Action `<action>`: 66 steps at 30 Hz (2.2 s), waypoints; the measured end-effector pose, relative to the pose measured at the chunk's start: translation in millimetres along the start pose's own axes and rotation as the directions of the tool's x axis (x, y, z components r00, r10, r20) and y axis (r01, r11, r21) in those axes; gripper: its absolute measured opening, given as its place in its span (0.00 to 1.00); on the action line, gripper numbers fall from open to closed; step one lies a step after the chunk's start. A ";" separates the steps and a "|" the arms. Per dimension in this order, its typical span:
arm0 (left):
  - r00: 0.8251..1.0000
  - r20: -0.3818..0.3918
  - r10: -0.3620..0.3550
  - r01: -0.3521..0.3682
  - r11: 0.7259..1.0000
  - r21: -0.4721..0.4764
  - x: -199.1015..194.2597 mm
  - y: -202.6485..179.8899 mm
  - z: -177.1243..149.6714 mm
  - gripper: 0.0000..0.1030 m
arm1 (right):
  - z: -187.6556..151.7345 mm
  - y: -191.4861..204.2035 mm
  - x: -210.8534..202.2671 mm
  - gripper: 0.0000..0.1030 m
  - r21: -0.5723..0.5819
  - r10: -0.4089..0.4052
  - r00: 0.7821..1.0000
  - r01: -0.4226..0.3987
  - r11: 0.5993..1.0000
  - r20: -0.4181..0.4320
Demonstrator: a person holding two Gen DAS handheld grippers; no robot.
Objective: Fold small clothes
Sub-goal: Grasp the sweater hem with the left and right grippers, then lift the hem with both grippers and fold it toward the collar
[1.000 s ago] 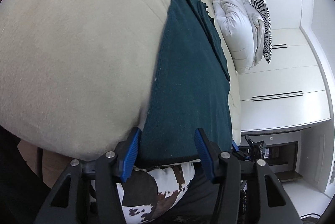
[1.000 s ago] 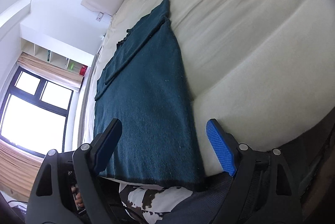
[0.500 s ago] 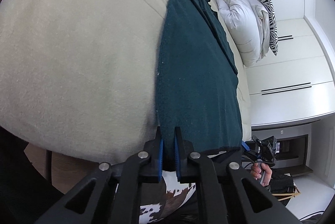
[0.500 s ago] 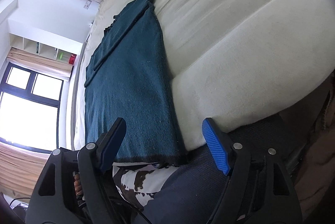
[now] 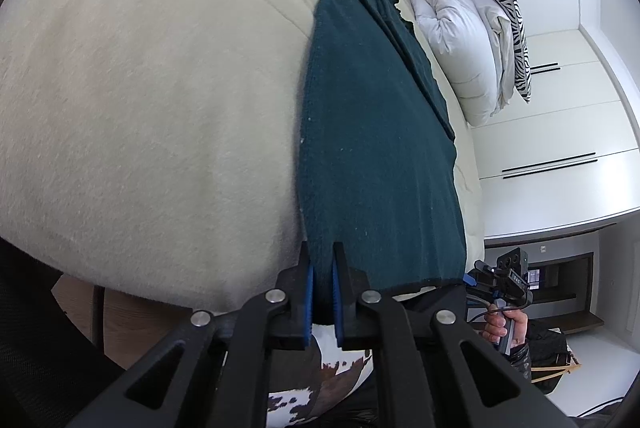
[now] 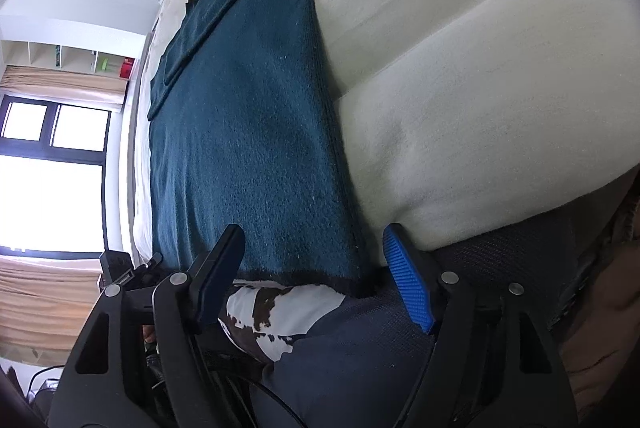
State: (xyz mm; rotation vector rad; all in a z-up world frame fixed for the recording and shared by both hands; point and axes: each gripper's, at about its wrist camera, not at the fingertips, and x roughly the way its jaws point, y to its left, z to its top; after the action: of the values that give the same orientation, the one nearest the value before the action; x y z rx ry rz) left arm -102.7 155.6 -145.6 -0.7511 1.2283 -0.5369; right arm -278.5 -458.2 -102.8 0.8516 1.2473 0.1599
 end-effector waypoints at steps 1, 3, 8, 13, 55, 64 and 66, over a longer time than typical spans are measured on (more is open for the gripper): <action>1.000 0.000 -0.001 0.001 1.000 -0.001 -0.2 0.7 0.2 0.08 | 0.2 1.7 1.7 0.67 -0.004 -0.003 1.000 0.003 1.000 -0.010; 1.000 0.000 -0.004 0.004 1.000 -0.001 -0.9 3.3 0.3 0.08 | 0.3 3.4 5.3 0.62 -0.007 -0.008 1.000 0.008 1.000 -0.024; 1.000 0.002 -0.006 0.006 1.000 -0.001 -3.2 3.8 1.3 0.08 | -0.3 3.4 8.3 0.49 0.004 -0.004 1.000 0.004 1.000 -0.028; 1.000 0.006 -0.005 0.005 1.000 0.002 -6.1 3.7 1.2 0.08 | -3.6 -2.5 11.4 0.28 0.012 -0.010 0.999 0.010 1.000 -0.034; 0.999 0.033 0.021 -0.022 0.999 0.030 -15.4 3.3 0.0 0.06 | -7.4 -4.9 7.7 0.09 0.022 -0.025 0.999 0.025 0.999 0.022; 0.997 0.077 0.011 -0.016 0.998 0.067 -28.6 -5.8 0.3 0.06 | -11.0 0.7 -13.7 0.05 0.001 0.005 0.991 -0.006 1.000 0.131; 0.996 0.085 -0.009 0.004 0.998 0.063 -32.2 -6.7 0.6 0.06 | -9.5 5.1 -19.1 0.05 -0.010 0.014 0.989 -0.013 1.000 0.149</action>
State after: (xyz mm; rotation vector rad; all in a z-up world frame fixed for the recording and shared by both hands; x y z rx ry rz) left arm -110.4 174.8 -120.0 -0.7185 1.1258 -0.5412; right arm -291.7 -460.5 -85.5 0.8492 1.1006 0.1107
